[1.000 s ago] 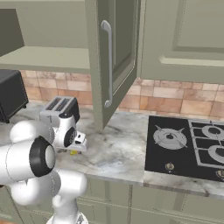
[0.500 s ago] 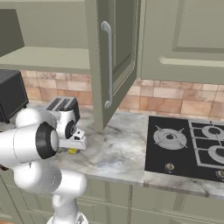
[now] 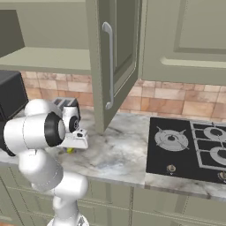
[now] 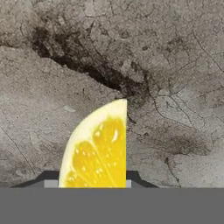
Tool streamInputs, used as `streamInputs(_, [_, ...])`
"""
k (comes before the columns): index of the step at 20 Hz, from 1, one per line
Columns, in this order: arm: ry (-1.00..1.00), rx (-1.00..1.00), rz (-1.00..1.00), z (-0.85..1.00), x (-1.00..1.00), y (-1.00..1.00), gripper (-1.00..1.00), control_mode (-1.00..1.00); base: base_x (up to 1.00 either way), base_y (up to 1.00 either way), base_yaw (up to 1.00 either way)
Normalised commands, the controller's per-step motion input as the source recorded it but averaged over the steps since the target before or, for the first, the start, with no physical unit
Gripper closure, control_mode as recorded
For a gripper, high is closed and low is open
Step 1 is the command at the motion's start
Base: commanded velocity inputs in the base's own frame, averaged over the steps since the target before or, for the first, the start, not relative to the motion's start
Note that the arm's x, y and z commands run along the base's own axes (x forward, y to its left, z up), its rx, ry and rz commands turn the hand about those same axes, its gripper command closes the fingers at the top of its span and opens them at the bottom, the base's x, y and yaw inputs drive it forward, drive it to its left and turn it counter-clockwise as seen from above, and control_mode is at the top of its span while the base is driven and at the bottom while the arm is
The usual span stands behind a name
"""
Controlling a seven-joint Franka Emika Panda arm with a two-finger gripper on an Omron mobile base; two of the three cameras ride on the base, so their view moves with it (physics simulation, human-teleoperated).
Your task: Pick the lemon wedge from the counter and place it in the cabinet. Then close the cabinet.
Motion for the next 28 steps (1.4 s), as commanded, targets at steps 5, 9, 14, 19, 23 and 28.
streamInputs(5, [-0.26,-0.06,0.05,0.23,-0.55,-0.57,1.00,-1.00,0.00,0.00,0.00])
streamInputs(9, [-0.33,-0.06,0.02,0.71,-0.49,-0.42,1.00,-1.00,0.00,0.00,0.00])
streamInputs(14, [-0.31,-0.04,0.00,0.98,-0.56,-0.30,1.00,-1.00,0.00,0.00,0.00])
streamInputs(19, [-0.13,0.03,0.00,1.00,-0.61,-0.19,1.00,-1.00,0.00,0.00,0.00])
streamInputs(23, [-0.10,0.05,0.00,1.00,-0.47,-0.07,1.00,-1.00,0.00,0.00,0.00])
streamInputs(28, [-0.15,0.07,0.00,1.00,-0.19,0.00,1.00,-1.00,0.00,0.00,0.00])
